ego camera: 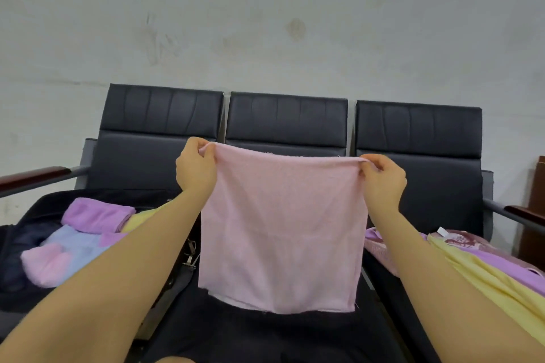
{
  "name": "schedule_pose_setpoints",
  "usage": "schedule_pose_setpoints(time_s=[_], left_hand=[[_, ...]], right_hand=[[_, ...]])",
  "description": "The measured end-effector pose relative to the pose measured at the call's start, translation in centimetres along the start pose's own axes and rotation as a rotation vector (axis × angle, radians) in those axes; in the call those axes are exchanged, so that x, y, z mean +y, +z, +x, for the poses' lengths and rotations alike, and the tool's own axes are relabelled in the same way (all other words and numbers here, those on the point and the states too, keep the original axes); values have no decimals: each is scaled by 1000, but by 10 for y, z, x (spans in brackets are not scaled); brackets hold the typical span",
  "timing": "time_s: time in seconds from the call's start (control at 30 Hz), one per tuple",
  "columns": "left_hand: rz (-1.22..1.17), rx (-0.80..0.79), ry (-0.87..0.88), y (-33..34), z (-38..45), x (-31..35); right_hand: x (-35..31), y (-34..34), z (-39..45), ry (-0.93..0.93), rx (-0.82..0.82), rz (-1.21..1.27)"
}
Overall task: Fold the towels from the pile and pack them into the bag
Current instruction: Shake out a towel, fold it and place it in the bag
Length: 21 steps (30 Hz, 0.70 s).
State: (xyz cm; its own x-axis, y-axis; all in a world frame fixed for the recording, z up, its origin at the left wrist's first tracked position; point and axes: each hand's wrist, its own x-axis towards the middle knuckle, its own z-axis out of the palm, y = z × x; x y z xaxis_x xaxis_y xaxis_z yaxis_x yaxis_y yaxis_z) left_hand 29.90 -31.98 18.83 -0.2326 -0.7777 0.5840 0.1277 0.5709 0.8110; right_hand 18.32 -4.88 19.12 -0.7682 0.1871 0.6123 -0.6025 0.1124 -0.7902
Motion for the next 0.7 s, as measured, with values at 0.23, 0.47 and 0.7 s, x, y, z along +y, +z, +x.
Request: schedule_pose_setpoints(time_s=[0.23,0.47,0.7], left_hand=[[-32,38,-2,-4,3,11],[-13,-41,-94,26,-5,-40],[39,-98,-189,82,1,-88]], right_hand=[[-5,1,11,21,94,-31],[44,13,5,119,56,-49],[102,48,25,252,18,-94]])
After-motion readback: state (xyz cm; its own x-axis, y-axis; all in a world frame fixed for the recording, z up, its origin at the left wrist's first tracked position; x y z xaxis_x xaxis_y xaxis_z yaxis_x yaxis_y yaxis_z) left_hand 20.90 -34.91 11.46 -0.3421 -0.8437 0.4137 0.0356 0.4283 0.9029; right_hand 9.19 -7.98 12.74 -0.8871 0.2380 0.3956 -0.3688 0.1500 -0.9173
